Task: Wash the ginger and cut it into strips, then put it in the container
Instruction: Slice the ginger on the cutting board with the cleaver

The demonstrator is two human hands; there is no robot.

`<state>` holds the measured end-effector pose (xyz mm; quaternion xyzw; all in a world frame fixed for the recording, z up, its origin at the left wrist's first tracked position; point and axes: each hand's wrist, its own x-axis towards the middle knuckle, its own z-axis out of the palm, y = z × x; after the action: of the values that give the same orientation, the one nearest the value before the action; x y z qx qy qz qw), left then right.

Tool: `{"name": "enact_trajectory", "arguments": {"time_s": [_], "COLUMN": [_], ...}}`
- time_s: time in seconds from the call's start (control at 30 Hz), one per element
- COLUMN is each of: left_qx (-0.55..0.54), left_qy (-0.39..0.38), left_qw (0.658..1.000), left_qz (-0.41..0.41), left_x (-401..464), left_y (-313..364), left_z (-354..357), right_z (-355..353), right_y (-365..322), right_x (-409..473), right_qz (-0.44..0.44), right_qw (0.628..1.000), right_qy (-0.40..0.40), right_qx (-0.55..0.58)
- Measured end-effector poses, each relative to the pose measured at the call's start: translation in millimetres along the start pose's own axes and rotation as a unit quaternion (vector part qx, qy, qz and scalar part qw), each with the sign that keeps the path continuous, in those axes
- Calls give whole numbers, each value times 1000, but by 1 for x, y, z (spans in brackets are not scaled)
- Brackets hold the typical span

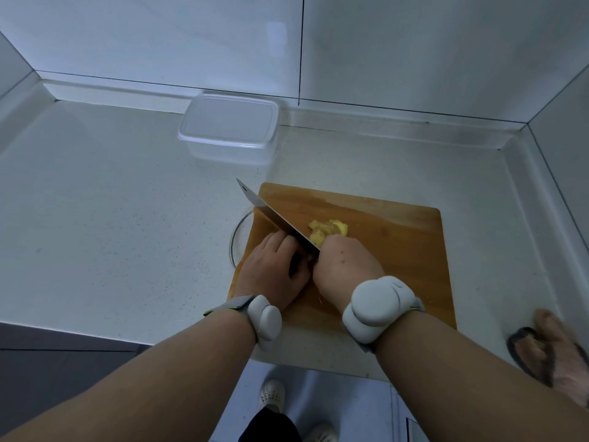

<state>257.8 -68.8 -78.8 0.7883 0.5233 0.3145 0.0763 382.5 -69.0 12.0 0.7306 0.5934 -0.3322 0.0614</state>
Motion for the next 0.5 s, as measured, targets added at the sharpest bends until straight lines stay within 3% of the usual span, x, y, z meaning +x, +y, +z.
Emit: {"name": "enact_trajectory", "arguments": {"time_s": [0.5], "left_qx": [1], "left_qy": [-39], "left_qw": [999], "left_qz": [0], "left_x": [-2], "left_y": [-4], "left_z": [2], "right_z": [-16], "right_y": [20], "right_x": [-30], "right_qz": [-4], "right_qw": [1000], "right_qy": [-12], "right_qx": [15]}}
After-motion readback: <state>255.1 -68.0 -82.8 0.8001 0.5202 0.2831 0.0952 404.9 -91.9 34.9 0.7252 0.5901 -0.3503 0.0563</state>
